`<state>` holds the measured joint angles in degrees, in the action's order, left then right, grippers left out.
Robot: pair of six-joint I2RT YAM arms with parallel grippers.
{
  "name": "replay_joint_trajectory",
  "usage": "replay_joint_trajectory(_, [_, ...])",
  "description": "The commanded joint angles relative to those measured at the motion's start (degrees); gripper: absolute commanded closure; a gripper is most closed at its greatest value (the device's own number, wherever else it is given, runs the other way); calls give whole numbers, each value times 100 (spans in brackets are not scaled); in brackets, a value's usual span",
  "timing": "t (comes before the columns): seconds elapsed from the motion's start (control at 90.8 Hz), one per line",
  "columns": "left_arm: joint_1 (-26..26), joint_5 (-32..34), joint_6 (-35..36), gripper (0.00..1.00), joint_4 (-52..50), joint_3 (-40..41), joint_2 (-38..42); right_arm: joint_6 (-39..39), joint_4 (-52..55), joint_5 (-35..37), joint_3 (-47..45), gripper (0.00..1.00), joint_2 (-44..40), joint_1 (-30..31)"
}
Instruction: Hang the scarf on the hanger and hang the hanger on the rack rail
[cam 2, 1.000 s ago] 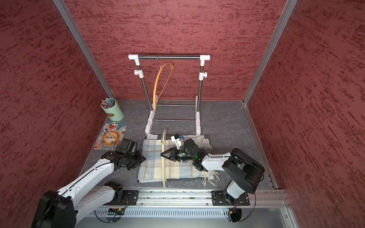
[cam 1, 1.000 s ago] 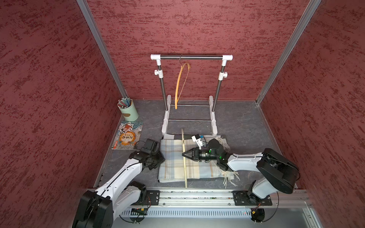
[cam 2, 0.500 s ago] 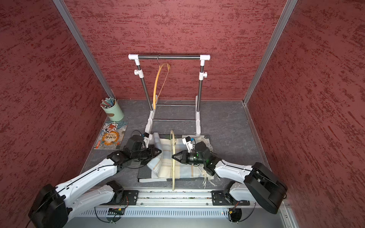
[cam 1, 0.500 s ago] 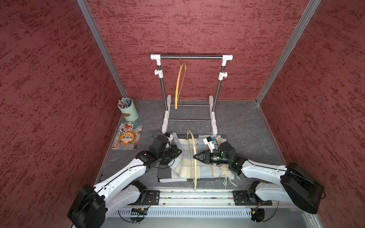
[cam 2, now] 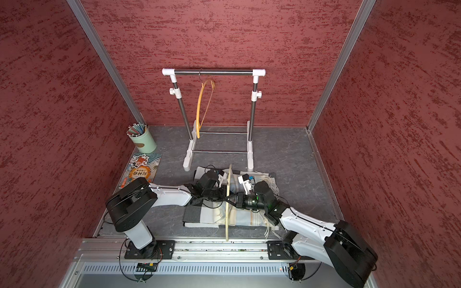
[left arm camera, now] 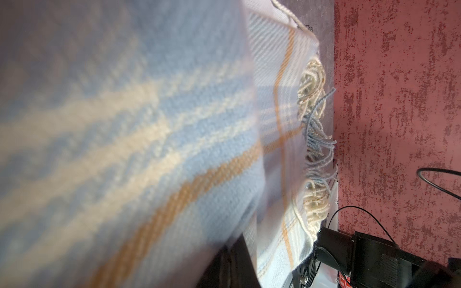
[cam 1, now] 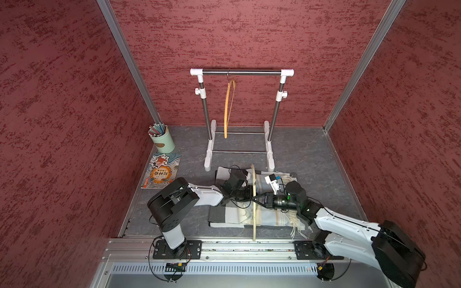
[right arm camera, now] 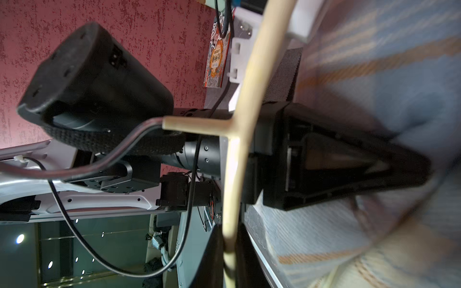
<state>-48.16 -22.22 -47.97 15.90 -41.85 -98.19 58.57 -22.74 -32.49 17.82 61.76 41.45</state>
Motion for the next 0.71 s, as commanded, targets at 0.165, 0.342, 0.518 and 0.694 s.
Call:
replay_joint_trajectory(0.165, [-160,-235,237,100,565,398,838,28,670,100,-202,100,-1,-106])
replay_joint_trajectory(0.342, [-158,-406,213,100,690,592,1023,50,682,93,-343,100,-190,-274])
replay_joint_trajectory(0.518, [-92,-944,105,100,1581,625,659,66,822,-63,-581,100,-545,-631])
replay_joint_trajectory(0.694, [-83,-1550,-390,100,3039,341,-539,-73,999,-393,-613,100,-538,-942])
